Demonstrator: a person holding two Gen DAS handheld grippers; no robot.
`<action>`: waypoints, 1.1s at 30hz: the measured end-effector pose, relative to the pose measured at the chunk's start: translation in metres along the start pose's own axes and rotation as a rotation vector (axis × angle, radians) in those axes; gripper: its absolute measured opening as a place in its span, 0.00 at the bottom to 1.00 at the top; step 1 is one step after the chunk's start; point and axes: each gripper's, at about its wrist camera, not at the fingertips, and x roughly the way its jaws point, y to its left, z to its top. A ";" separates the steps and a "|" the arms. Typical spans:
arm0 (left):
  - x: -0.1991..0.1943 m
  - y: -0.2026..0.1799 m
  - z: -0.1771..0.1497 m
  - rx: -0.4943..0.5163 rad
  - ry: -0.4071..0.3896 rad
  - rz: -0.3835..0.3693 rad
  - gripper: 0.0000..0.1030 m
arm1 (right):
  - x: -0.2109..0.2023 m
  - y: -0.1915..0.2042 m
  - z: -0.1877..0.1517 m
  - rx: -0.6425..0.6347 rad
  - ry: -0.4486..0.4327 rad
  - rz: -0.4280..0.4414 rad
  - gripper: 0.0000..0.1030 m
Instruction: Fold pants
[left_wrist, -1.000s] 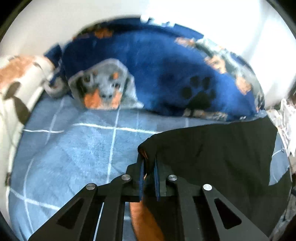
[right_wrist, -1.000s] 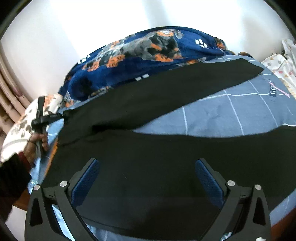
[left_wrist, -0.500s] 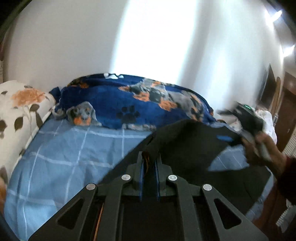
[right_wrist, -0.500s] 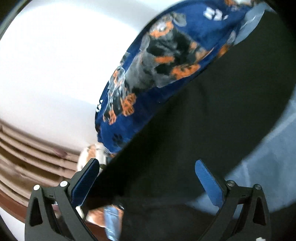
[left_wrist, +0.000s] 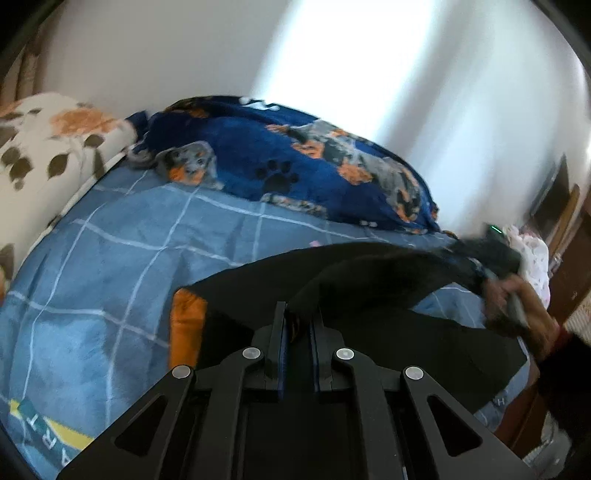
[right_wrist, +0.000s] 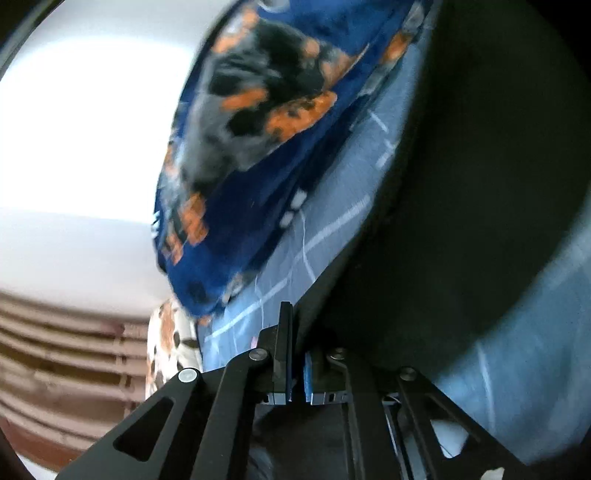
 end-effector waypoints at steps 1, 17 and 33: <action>-0.001 0.004 -0.001 -0.012 0.007 0.001 0.10 | -0.015 -0.002 -0.018 -0.010 -0.009 0.009 0.06; -0.029 0.024 -0.073 0.015 0.135 0.118 0.12 | -0.091 -0.078 -0.204 0.061 0.038 -0.059 0.05; -0.094 0.046 -0.057 -0.063 -0.038 0.389 0.41 | -0.086 -0.102 -0.220 0.083 0.045 -0.054 0.04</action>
